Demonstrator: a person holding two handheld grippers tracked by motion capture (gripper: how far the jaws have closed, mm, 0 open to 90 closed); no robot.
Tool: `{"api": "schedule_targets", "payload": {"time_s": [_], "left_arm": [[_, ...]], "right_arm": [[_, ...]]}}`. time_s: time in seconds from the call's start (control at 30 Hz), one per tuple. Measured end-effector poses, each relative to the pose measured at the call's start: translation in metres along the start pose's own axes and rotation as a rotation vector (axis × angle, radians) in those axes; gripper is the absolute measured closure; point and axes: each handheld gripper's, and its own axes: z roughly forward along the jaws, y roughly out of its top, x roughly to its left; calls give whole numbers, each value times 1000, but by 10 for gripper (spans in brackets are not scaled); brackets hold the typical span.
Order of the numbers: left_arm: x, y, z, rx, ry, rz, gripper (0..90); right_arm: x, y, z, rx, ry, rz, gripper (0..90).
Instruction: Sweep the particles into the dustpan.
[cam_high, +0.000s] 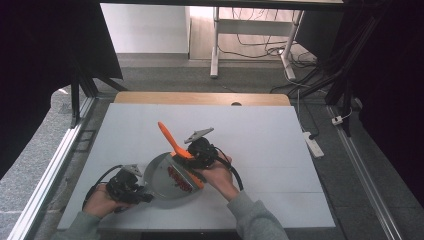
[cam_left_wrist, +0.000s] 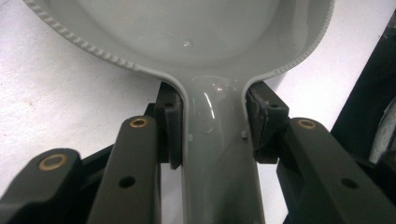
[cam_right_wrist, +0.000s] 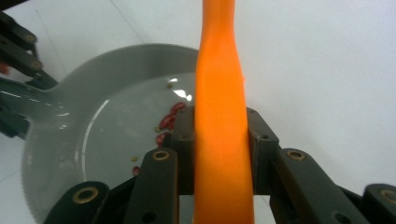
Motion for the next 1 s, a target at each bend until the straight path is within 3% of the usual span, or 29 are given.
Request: {"api": "schedule_targets", "payload": {"time_s": [0.37,0.57,0.73,0.93,1.0], "left_arm": [[0,0,0,0,-2,0,617],[-1,0,-1,0,-1,2,617],[0,0,0,-1,-2,0,617],[-1,0,-1,1,0,1,617],[-1,0,-1,2,1,1,617]], "right_arm": [[-23,-8,-4,38,-106,19,710],[-33,-14,-3,56,-136,28,710],[-30,-18,-1,74,-128,31,710],[-14,-19,1,87,-109,0,710],[-9,-20,0,81,-81,11,710]]}}
